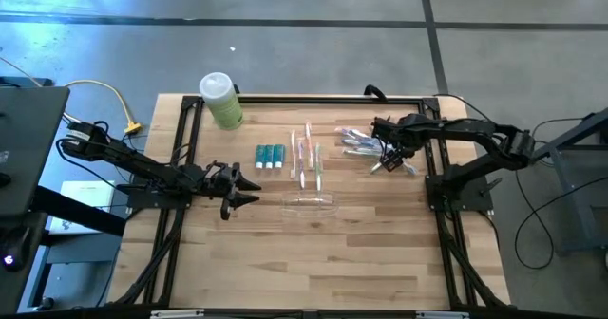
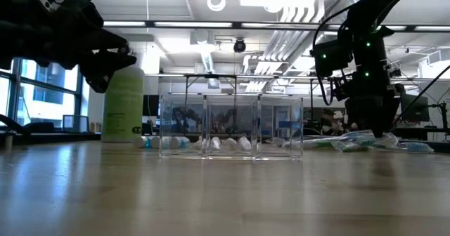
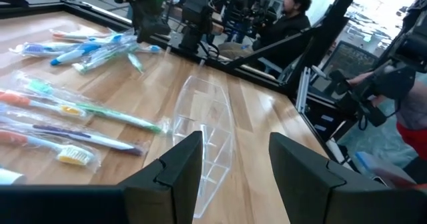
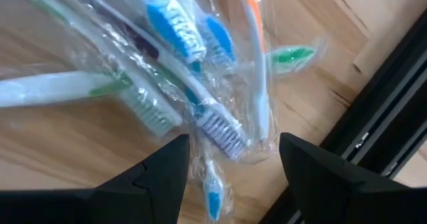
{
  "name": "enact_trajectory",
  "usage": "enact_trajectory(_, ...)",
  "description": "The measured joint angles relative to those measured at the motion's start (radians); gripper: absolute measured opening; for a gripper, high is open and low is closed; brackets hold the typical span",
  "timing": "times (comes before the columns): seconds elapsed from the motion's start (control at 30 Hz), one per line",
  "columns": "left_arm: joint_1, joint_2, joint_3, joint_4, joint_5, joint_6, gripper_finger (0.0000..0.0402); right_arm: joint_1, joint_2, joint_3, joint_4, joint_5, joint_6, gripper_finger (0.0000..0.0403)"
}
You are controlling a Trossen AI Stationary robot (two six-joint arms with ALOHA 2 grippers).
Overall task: Pick & Place toothbrushing station
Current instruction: Put the violet toothbrush into the transparent organizer
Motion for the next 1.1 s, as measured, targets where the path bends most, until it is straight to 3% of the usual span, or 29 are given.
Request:
enact_trajectory(0.27,0.000,0.000,0.000,0.000,-0.029,0.000,0.0170,-0.002,0.000,0.000,0.001,0.000,0.000,0.0209)
enact_trajectory(0.77,0.000,0.000,0.000,0.000,-0.028,0.011,0.0170,-0.002,0.000,0.000,0.002,0.000,-0.001,0.0012)
enact_trajectory(1.1,0.000,0.000,0.000,0.000,-0.028,0.012,0.0170,0.019,0.000,0.001,0.000,0.002,-0.003,0.0004)
